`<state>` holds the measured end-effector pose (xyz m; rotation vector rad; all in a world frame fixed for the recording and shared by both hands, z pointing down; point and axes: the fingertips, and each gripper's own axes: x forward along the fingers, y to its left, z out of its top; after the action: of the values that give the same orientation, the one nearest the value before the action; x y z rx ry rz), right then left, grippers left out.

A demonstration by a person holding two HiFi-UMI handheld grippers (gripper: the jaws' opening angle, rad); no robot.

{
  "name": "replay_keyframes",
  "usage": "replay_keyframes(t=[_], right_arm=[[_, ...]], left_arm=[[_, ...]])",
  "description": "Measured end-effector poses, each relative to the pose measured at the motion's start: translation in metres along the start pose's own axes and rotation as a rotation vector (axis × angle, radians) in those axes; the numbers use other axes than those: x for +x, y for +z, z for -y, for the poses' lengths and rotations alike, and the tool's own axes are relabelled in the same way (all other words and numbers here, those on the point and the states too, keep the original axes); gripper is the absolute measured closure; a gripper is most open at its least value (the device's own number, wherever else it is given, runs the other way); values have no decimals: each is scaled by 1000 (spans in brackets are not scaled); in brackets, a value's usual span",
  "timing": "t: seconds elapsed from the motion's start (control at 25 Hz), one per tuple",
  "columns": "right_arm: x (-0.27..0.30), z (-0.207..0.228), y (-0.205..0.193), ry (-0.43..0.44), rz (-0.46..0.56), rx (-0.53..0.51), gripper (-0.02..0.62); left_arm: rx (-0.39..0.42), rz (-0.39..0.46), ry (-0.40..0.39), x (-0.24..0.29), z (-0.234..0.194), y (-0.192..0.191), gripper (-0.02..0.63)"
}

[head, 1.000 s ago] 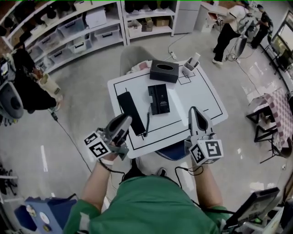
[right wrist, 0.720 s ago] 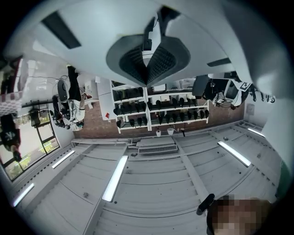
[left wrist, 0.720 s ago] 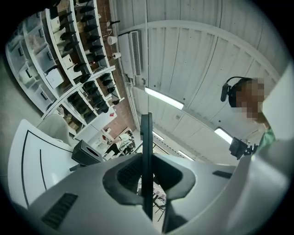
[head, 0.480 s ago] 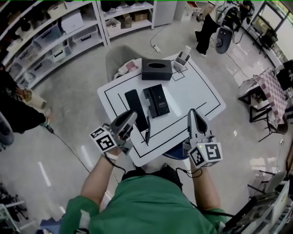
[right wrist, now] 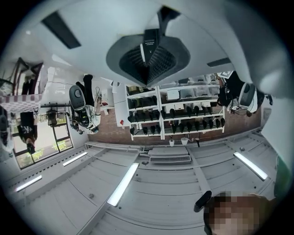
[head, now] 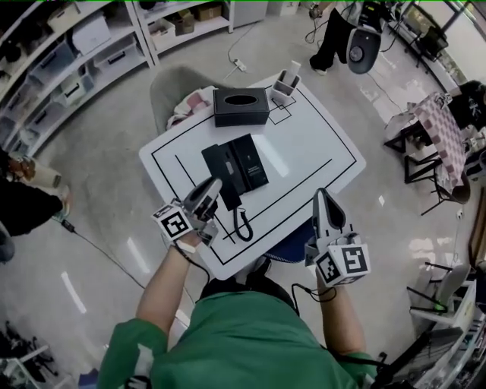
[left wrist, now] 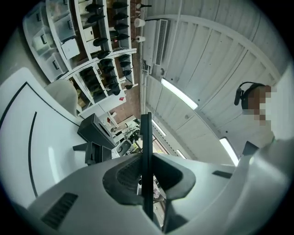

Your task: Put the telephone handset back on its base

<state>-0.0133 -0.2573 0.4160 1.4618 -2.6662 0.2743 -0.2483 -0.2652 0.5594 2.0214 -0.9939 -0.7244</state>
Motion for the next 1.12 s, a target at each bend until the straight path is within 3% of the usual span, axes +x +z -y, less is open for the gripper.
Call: replay_keyframes(t=[0.32, 0.76, 0.92, 1.12], right_arm=[[3, 29, -25, -41, -58, 26, 574], [1, 44, -33, -76, -82, 27, 574], [1, 46, -35, -83, -94, 27, 574], [1, 47, -36, -88, -105, 20, 574]], left_arm=[[-121, -32, 39, 27, -65, -28, 523], [-191, -85, 126, 46, -118, -57, 523], [-166, -121, 123, 52, -129, -63, 523], [-241, -101, 153, 53, -149, -69, 523]])
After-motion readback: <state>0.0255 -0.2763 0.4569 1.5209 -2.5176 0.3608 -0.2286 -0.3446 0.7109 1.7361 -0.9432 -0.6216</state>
